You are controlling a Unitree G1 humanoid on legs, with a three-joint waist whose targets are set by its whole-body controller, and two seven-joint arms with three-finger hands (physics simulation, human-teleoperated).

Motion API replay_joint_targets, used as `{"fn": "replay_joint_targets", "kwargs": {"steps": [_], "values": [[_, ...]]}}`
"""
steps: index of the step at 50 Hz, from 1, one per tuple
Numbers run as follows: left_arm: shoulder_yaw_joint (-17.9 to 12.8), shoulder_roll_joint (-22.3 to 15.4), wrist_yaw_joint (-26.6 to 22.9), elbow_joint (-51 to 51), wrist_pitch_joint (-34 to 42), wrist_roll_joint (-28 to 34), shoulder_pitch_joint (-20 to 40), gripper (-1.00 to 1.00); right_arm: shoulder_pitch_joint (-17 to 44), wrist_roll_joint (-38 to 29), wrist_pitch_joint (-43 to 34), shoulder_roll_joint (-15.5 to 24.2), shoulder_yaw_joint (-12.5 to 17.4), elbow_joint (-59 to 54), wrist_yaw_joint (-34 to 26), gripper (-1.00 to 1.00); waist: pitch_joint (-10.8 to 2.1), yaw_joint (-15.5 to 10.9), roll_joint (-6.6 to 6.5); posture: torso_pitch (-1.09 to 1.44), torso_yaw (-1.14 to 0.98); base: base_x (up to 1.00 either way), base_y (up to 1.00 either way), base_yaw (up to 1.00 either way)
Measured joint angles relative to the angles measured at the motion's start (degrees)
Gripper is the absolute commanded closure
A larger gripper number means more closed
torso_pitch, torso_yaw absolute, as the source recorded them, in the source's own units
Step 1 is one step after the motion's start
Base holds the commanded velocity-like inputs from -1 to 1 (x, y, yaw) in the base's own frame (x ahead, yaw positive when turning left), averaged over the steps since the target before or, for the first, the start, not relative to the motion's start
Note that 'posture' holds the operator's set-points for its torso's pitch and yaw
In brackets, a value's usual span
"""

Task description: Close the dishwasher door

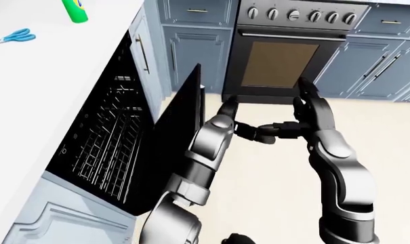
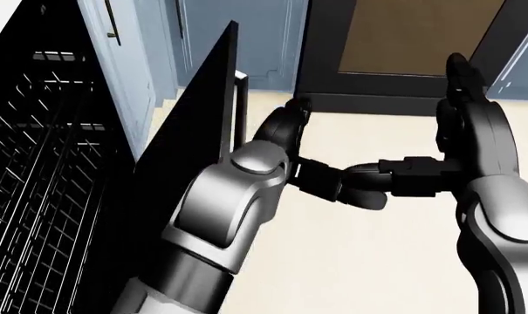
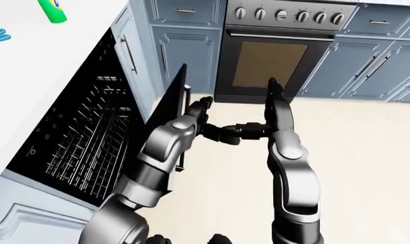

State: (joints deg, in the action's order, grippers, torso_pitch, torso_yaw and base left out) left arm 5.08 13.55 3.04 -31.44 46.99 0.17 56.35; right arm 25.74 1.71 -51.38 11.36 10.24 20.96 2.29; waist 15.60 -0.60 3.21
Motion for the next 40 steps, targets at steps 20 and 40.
{"fn": "replay_joint_targets", "kwargs": {"steps": [20, 40], "values": [[-1.0, 2.0, 1.4, -12.9, -6.4, -0.1, -0.2, -1.0, -0.4, 0.5, -0.9, 0.5, 0.7, 1.4, -0.1, -1.0, -0.15, 0.0, 0.52, 0.73, 0.0, 0.0, 0.0, 0.0], [-2.8, 2.0, 5.4, -20.6, -7.9, -6.4, -2.2, -1.0, -1.0, 1.0, -1.3, 0.1, 0.7, 2.5, 0.3, -1.0, -0.23, 0.2, 0.46, 0.73, 0.0, 0.0, 0.0, 0.0]]}}
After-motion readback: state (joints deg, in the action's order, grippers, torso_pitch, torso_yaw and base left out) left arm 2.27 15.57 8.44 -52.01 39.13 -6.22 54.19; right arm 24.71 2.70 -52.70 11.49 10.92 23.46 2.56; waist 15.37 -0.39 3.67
